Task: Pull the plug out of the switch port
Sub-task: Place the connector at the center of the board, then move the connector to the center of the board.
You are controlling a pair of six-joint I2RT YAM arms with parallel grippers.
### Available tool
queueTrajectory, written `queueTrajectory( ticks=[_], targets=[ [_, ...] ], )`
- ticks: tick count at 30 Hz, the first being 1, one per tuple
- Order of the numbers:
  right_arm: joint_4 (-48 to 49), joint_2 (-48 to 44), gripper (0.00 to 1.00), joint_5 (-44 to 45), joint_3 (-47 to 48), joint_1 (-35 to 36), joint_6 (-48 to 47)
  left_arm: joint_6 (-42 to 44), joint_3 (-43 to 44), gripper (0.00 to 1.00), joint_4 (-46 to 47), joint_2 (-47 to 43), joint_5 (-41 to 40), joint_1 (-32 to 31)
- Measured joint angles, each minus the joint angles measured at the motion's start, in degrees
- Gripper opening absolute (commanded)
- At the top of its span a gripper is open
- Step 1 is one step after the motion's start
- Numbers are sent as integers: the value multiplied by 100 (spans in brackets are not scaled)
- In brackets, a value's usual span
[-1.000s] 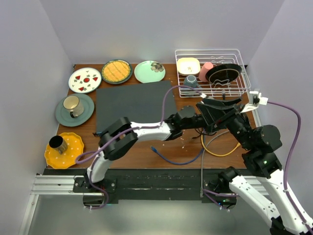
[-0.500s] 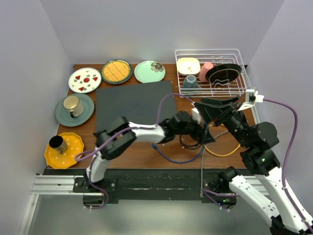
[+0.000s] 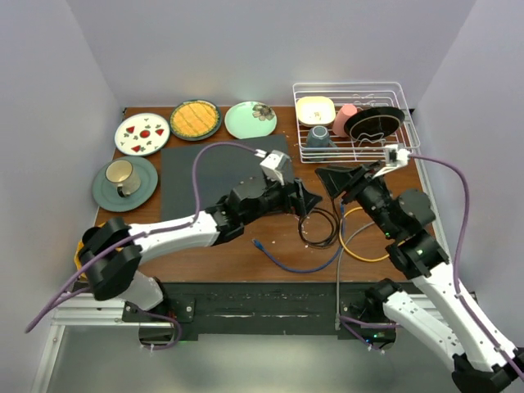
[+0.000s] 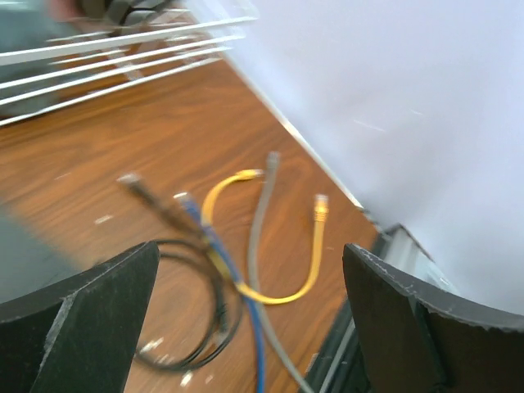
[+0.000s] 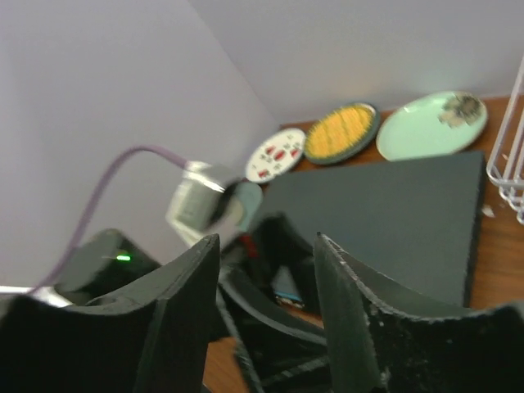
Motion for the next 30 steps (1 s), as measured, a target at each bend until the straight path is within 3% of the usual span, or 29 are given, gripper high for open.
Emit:
queueTrajectory(
  ticks=[4, 6, 8, 10, 11, 13, 18, 24, 30],
  targets=[
    [-76, 271, 22, 184, -538, 0, -55, -205, -776, 100, -721, -914, -1156, 4],
    [-94, 584, 17, 181, -920, 0, -74, -457, -1292, 100, -1231, -1482, -1775, 9],
    [-109, 975, 17, 155, -1250, 0, -74, -767, -1788, 100, -1718, -2076, -2302, 9],
    [-103, 1270, 23, 83, -1554, 35, -79, -1071, -2234, 100, -2124, -2684, -2675, 13],
    [-103, 1351, 30, 13, -1722, 72, -92, -1235, -2481, 100, -2328, -3049, -2833, 13],
    [-98, 1423, 34, -142, -1934, 232, -144, -1554, -2876, 100, -2752, -3768, -3095, 13],
    [-31, 2079, 30, -273, -1742, 1246, -581, -2111, -3440, 99, -3453, -4999, -3471, 13],
    [334, 3215, 27, -295, -1681, 2240, -688, -2516, -3733, 99, -3908, -5309, -3676, 4],
    [868, 4323, 25, -297, -1687, 2437, -533, -2719, -3764, 99, -4028, -4962, -3661, 2]
  ],
)
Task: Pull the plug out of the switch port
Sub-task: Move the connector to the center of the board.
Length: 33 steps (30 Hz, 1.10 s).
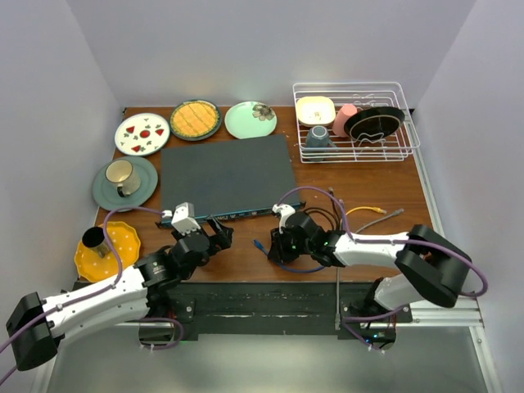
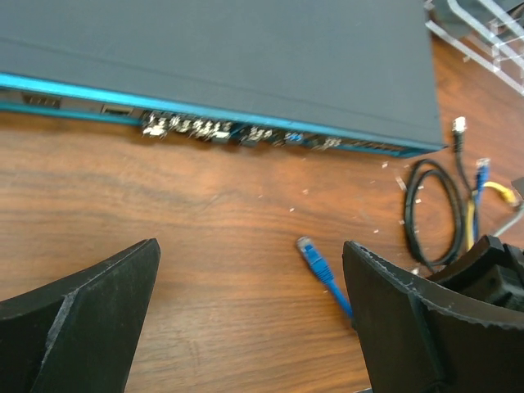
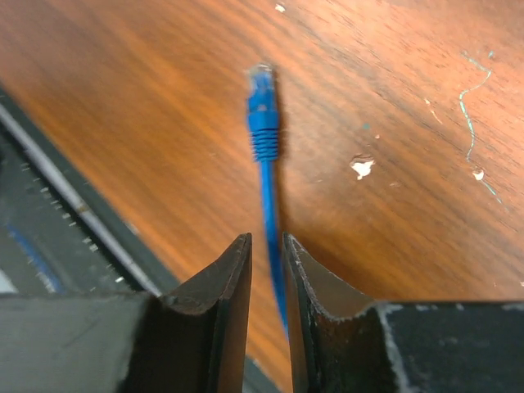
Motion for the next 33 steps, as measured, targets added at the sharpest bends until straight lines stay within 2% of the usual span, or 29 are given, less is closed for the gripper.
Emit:
queueTrajectory(
  ticks=[7, 10, 13, 18, 26, 29, 33],
  targets=[
    [39, 592, 18, 291, 400, 24, 155, -63, -116, 99, 37, 131, 76, 0],
    [-76, 570, 15, 610, 433, 17, 343, -72, -225, 99, 118, 131, 116, 0],
    [-238, 446, 3, 824, 374, -175, 527, -101, -306, 99, 175, 131, 133, 0],
    [-520, -118, 0, 1152, -13, -1128, 896, -101, -326, 99, 254, 129, 168, 0],
    [-1976, -887, 0, 1965, 0, -1504, 1421, -162, -326, 99, 289, 68, 229, 0],
    [-2544, -1217, 0, 2127, 116, -2070, 1482, -238, -326, 99, 286, 59, 232, 0],
    [-2833, -1386, 0, 2170, 210, -2988, 1458, -317, -326, 99, 289, 59, 243, 0]
  ],
)
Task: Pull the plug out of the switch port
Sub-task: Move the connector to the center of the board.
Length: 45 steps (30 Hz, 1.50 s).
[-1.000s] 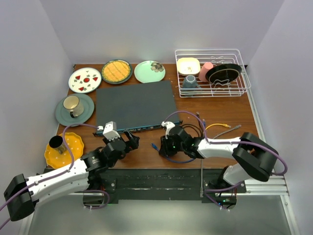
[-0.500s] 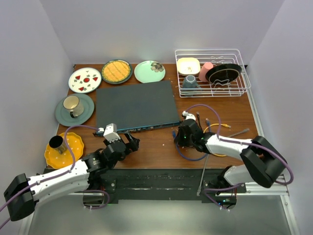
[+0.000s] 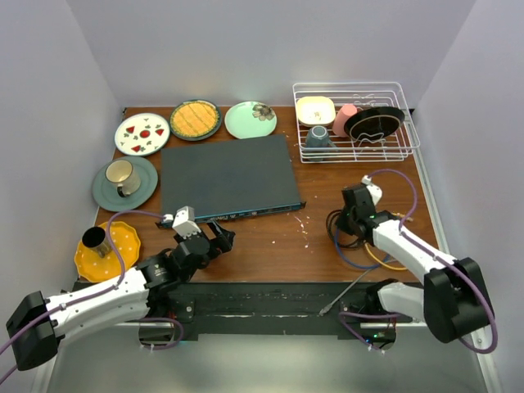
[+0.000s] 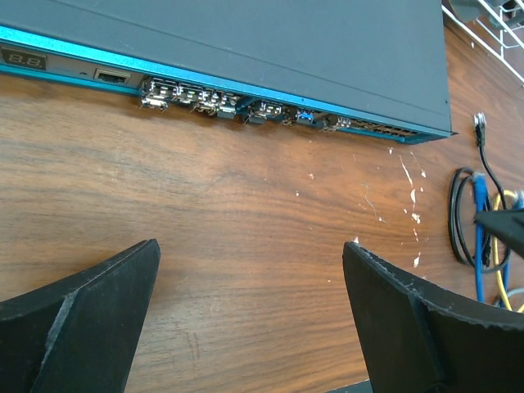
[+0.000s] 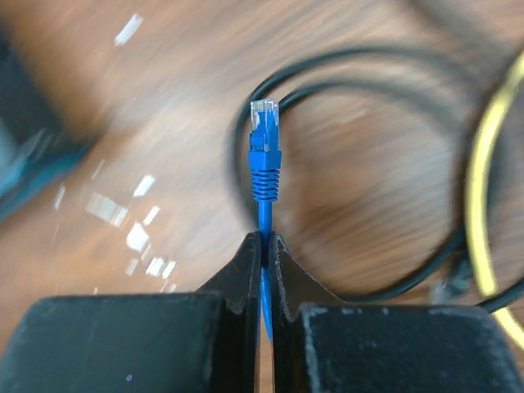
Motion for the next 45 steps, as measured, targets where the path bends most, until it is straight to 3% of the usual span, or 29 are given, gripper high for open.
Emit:
queueTrajectory(
  ticks=[8, 11, 12, 14, 18, 23, 28, 32, 41, 45],
  targets=[
    [166, 1392, 0, -59, 728, -1578, -55, -22, 0, 99, 50, 142, 92, 0],
    [402, 1797, 18, -195, 1128, -2109, -81, -20, 0, 99, 48, 155, 136, 0],
    [509, 1808, 28, -221, 1209, -2232, -107, -20, 0, 99, 48, 149, 146, 0],
    [680, 1674, 35, -313, 1320, -2330, -160, -20, 0, 99, 48, 109, 175, 0],
    [748, 1209, 45, -358, 1690, -1926, -385, -15, 0, 100, 50, -70, 175, 0],
    [824, 382, 43, -356, 1917, -664, -704, 24, -2, 99, 48, -219, 173, 0],
    [1349, -291, 41, -542, 1143, 546, -693, 24, 0, 100, -33, -219, 122, 0],
    [1832, -166, 43, -837, 380, 1239, -675, 129, 146, 100, -400, -223, -94, 0],
    [3882, 470, 47, -1893, -258, 1451, -579, 376, 1429, 100, -962, 420, -688, 44],
    [4321, 785, 50, -2085, -192, 1582, -568, 649, 1777, 100, -1019, 682, -739, 208]
  ],
)
